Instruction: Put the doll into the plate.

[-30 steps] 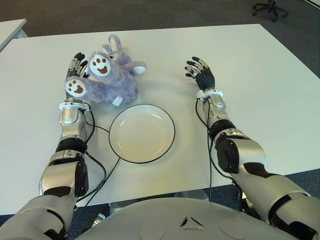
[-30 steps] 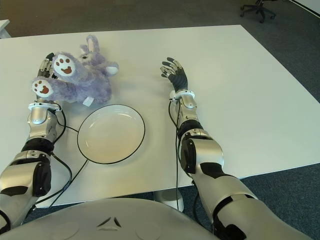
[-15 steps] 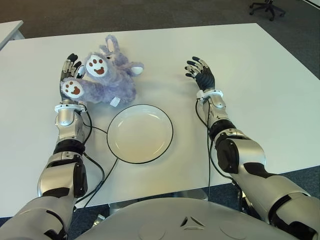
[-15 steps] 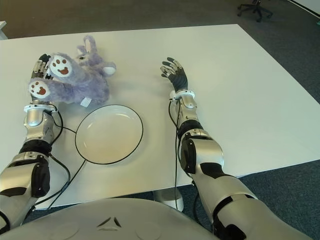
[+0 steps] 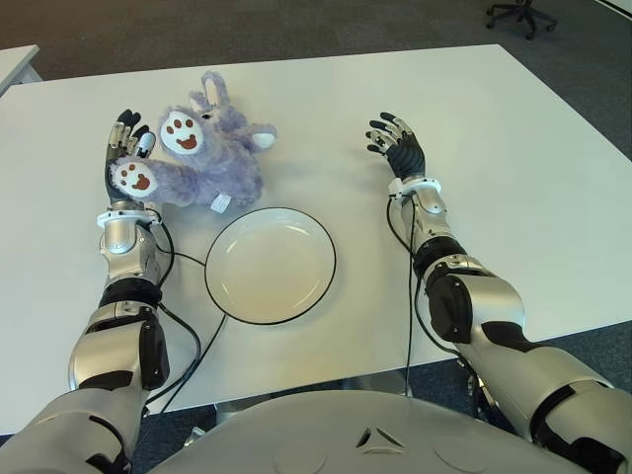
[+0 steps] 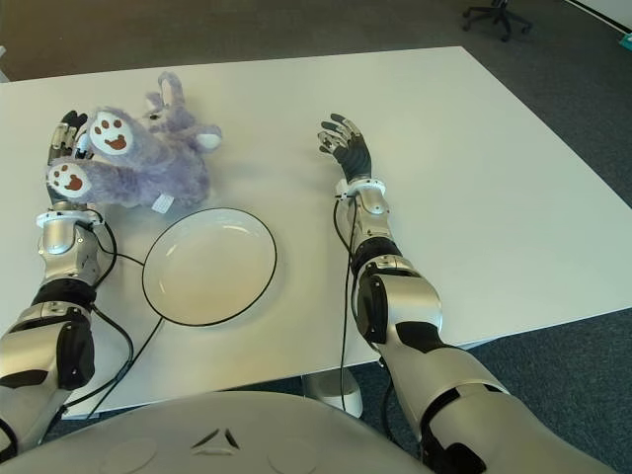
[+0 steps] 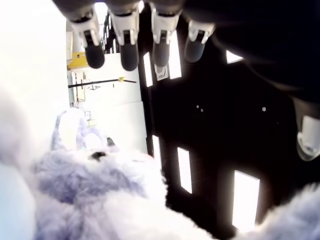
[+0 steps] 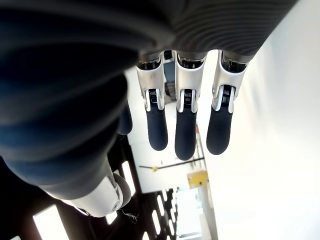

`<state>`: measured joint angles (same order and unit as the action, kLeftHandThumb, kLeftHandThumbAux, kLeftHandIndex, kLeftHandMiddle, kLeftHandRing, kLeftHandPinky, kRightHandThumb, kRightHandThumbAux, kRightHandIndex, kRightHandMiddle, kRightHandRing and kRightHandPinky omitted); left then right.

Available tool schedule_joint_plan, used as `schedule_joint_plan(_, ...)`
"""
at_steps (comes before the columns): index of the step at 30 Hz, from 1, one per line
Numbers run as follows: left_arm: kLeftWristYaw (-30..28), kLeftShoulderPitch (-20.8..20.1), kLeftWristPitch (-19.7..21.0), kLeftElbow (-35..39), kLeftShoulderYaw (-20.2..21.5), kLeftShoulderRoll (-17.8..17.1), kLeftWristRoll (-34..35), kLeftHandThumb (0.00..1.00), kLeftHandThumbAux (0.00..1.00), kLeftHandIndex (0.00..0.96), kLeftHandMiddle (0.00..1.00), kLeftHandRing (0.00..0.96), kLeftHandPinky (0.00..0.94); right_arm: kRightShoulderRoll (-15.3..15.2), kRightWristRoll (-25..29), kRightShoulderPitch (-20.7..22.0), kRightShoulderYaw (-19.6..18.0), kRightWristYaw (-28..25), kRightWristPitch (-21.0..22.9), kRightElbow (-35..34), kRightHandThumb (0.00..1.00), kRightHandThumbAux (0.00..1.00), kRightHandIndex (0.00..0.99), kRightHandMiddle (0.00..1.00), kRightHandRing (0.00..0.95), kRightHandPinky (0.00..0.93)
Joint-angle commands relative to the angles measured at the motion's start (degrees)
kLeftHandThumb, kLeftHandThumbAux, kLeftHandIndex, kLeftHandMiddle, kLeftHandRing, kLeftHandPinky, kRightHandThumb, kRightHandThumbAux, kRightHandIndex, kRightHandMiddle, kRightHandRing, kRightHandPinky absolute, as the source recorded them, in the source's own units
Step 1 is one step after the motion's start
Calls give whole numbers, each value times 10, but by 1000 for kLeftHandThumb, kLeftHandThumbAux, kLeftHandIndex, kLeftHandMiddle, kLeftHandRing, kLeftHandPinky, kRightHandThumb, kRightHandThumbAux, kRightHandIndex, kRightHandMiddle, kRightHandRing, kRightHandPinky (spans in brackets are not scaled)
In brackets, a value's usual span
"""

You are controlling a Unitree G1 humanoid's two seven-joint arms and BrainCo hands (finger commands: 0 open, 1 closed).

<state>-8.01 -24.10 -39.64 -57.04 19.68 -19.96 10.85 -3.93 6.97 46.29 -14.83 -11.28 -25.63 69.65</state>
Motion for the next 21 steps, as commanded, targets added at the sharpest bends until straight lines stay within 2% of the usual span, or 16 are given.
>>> schedule_joint_plan(1, 4, 90, -10, -60, 3, 40, -2, 20, 440, 0, 89, 93, 88, 0, 5, -27, -3, -2, 10, 13, 490, 787, 171, 254, 284, 327)
schedule_joint_plan(9, 9, 103, -35, -55, 14, 47, 5, 41, 457, 0, 87, 95, 117, 0, 7, -28, -5, -5, 12, 12, 497, 782, 176, 252, 287, 329)
schedule_joint_plan(21, 1, 112, -65, -70, 31, 43, 15, 58, 456, 0, 88, 96, 114, 0, 7, -29, -6, -5, 12, 10, 495, 784, 175, 253, 288, 329)
